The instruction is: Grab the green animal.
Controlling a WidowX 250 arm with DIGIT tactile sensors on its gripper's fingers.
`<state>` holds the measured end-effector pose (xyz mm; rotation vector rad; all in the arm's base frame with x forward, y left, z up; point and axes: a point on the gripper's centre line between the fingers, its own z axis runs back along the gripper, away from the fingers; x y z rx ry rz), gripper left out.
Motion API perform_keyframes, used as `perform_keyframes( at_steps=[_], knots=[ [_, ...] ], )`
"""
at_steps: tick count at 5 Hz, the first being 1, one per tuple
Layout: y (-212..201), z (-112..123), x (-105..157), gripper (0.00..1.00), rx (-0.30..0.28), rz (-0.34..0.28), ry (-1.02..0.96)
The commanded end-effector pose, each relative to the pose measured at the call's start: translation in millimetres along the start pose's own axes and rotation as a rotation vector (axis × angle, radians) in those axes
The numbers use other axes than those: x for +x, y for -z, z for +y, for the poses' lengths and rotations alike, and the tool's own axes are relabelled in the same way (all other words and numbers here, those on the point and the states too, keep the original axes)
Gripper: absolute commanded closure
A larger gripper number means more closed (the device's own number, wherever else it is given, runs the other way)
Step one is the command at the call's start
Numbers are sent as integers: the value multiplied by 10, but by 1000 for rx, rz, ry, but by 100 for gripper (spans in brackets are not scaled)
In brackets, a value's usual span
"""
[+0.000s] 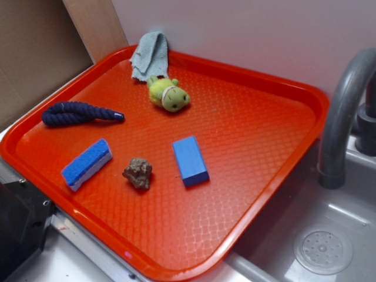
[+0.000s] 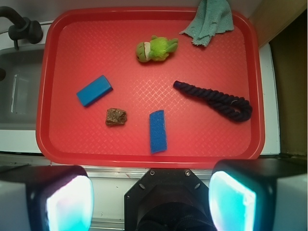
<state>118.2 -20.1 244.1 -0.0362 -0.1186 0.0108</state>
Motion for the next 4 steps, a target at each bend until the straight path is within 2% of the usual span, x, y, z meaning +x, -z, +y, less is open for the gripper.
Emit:
perform_keyframes(
  at_steps=[1,2,3,4],
  knots=[
    [0,0,0,0,0,0,0],
    [46,36,478,0,-9,-81,228],
    [149,-4,890,0,71,-6,463],
    [290,-103,1231,0,86,54,720]
  ],
)
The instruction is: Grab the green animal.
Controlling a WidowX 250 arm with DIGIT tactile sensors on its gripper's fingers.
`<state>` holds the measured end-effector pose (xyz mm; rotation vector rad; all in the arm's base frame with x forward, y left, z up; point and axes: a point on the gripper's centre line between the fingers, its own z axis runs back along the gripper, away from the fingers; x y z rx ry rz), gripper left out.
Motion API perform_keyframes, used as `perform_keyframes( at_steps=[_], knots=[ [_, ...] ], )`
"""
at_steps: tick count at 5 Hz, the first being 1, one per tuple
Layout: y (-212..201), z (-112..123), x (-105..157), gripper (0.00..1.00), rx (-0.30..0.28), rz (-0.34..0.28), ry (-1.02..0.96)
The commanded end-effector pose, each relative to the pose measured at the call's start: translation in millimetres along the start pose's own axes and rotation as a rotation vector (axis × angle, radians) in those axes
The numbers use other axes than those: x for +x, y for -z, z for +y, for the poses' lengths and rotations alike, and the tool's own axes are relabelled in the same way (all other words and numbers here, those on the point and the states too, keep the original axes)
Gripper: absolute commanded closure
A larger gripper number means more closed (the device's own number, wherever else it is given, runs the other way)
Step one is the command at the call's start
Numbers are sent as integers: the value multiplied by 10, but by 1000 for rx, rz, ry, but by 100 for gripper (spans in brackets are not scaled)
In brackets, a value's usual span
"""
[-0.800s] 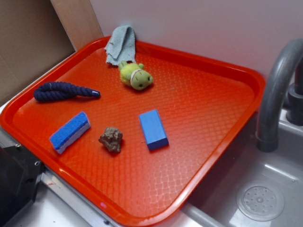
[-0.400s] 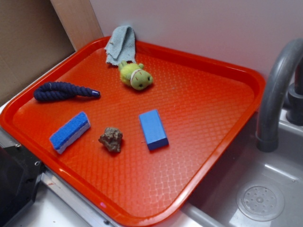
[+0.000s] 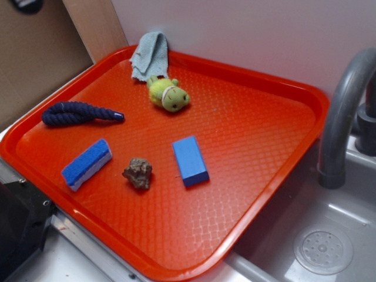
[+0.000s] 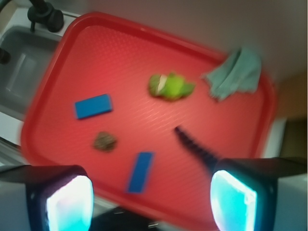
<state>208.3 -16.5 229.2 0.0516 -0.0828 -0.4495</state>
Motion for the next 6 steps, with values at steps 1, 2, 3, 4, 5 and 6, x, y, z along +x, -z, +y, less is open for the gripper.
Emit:
perform_keyframes(
  at_steps=[1,2,3,4,5,6],
  knots=[
    [297,74,629,0,95,46,514],
    [662,90,737,0,169,126,779],
    [1033,106,735,0,169,180,897],
    [1395,91,757,0,130,217,921],
    [1649,127,699,0,97,253,907],
    [1868,120,639,0,74,301,929]
  ],
)
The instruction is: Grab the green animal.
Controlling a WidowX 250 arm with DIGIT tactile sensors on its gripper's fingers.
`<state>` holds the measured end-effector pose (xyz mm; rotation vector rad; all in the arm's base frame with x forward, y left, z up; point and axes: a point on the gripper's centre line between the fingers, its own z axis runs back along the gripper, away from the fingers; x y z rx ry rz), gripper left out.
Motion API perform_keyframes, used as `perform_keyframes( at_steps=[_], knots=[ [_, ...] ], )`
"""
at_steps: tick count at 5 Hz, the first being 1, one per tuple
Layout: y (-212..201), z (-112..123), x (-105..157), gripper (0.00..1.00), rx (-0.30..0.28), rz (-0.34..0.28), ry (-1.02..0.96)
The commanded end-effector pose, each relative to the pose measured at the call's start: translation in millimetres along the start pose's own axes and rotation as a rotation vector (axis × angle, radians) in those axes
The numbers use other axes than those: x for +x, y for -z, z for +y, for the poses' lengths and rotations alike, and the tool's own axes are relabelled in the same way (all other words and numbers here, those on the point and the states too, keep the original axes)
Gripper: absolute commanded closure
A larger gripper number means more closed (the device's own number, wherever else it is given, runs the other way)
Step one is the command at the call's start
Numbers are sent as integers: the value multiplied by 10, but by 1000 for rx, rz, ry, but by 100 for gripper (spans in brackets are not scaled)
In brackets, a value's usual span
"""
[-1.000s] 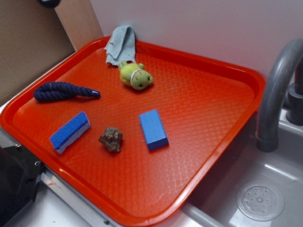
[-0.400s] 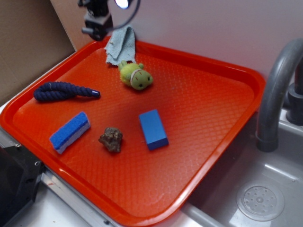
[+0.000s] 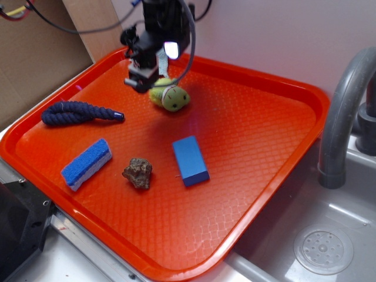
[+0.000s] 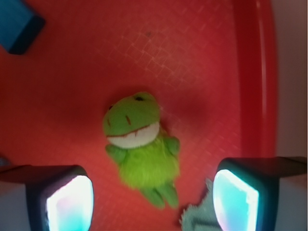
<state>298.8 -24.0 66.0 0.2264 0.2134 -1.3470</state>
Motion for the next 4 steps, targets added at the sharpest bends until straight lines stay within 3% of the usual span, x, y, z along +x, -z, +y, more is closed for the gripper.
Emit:
perform_keyframes(
  at_steps=[1,2,3,4],
  knots=[
    [283,-157,28,0,-11,3,-31],
    [409,-162,68,100,-32,-88,-72],
    [370,-156,67,100,-48,-95,-87],
    [350,-131,106,100,-11,-144,-270]
  ],
)
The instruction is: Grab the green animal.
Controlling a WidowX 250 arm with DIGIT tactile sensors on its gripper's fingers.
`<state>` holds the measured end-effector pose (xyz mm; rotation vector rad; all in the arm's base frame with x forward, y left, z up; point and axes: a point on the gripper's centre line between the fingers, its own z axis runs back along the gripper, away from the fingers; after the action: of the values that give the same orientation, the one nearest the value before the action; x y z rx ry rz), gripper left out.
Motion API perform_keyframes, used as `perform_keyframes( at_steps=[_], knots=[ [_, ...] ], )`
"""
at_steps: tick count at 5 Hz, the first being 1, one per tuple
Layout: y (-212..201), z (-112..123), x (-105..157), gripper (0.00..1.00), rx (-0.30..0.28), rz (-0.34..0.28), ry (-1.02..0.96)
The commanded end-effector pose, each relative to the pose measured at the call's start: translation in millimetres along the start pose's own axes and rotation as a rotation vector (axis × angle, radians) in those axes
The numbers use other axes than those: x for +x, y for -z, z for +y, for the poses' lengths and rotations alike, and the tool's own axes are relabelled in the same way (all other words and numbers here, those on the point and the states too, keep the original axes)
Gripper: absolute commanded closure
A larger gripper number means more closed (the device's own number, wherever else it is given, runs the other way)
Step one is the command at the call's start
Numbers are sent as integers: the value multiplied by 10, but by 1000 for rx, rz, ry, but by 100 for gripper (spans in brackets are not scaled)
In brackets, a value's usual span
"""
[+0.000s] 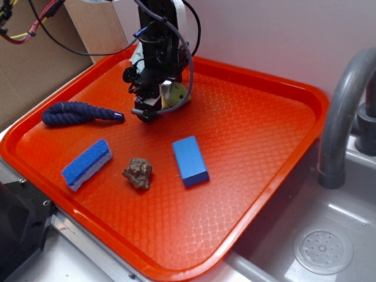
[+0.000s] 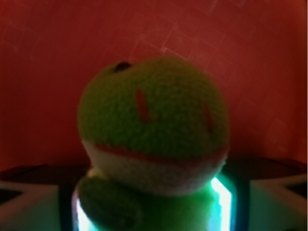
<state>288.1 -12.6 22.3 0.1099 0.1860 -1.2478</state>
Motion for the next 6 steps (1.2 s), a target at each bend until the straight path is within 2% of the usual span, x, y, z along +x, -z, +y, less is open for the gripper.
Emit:
perform_keyframes(
  at_steps=[1,2,3,4,5,6],
  knots=[
    [-504,-225,119,100,121,-103,-431],
    [-1025,-434,148,100,106,-177,-686],
    [-1396,-548,200,100,35,-143,-929],
    [-1740,-564,205,100,49,-158,-1185],
    [-1972,-401,166,100,17,-167,-1435],
    [-2068,-253,19,100,42,-259,-1586]
  ],
)
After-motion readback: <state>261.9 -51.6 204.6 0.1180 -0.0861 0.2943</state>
